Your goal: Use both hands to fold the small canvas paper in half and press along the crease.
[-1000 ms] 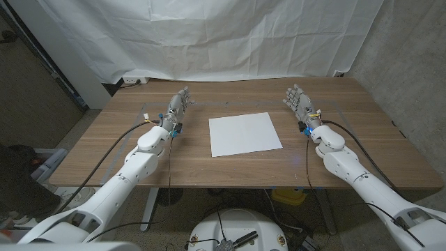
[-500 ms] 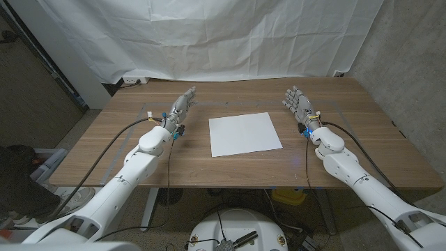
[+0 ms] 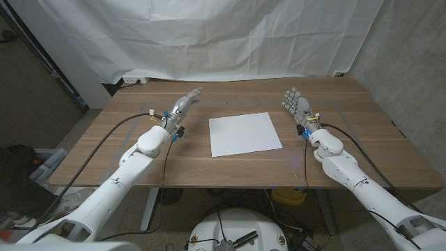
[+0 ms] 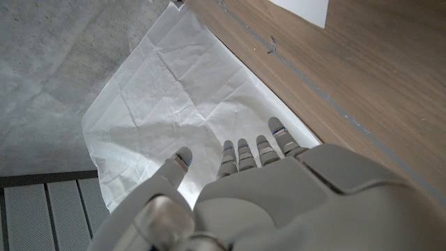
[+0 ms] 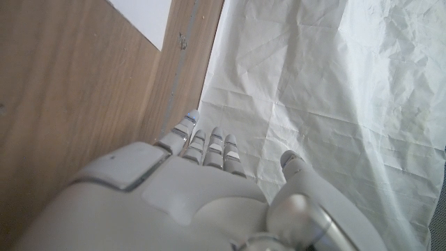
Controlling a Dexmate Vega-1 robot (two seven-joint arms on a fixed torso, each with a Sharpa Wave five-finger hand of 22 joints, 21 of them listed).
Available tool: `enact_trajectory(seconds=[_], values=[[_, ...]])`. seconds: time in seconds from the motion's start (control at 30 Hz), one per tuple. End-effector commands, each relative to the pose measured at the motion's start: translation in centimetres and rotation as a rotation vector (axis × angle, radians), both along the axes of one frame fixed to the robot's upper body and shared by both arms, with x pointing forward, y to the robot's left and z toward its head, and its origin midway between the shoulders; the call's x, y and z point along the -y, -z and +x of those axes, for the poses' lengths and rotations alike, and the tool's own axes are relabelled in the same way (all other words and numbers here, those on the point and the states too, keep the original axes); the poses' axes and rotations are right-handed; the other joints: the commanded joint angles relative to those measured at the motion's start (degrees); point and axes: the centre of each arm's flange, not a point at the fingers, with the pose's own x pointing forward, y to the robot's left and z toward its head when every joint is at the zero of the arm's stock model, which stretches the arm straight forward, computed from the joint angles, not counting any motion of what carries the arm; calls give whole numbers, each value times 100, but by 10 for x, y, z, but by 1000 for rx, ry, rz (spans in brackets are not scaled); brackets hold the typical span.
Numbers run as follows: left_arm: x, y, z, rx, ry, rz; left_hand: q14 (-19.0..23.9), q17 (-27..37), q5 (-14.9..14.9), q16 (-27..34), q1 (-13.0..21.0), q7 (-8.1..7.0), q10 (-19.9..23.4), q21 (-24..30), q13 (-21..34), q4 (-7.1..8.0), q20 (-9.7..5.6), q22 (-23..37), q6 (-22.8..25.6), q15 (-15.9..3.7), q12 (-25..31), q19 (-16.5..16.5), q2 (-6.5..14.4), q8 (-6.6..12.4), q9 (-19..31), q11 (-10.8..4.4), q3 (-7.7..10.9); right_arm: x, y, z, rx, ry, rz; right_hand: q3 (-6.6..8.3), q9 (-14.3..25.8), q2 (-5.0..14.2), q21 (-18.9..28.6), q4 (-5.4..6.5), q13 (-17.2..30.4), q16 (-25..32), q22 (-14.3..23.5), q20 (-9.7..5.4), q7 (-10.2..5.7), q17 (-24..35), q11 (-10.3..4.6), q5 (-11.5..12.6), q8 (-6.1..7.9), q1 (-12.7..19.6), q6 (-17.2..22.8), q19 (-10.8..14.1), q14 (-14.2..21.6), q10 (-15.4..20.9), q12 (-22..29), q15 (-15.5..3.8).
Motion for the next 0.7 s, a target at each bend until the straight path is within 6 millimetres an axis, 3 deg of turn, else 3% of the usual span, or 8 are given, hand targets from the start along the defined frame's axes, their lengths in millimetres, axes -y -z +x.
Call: enact_trajectory(seconds=[0.03, 0.7], values=[[12, 0, -13, 37, -24, 194, 55, 7, -19, 25, 41, -25, 98, -37, 17, -2, 37, 15, 121, 5, 30, -98, 316, 37, 22, -24, 66, -7, 6, -5, 1, 9, 6, 25, 18, 8, 32, -45, 26, 24, 25, -13, 12, 12, 2, 33, 29, 88, 62, 64, 24, 34, 27, 21], [39, 0, -26, 82, -37, 511, 125, 7, -44, 9, 90, -57, 215, -71, 20, -32, 69, 19, 275, -9, 25, -51, 306, 15, 26, -63, 129, -12, 10, -7, 5, 25, 13, 22, 19, 34, 35, -105, 25, 31, 25, -9, 16, -5, 14, 20, 29, 125, 88, 79, 45, 69, 30, 18]])
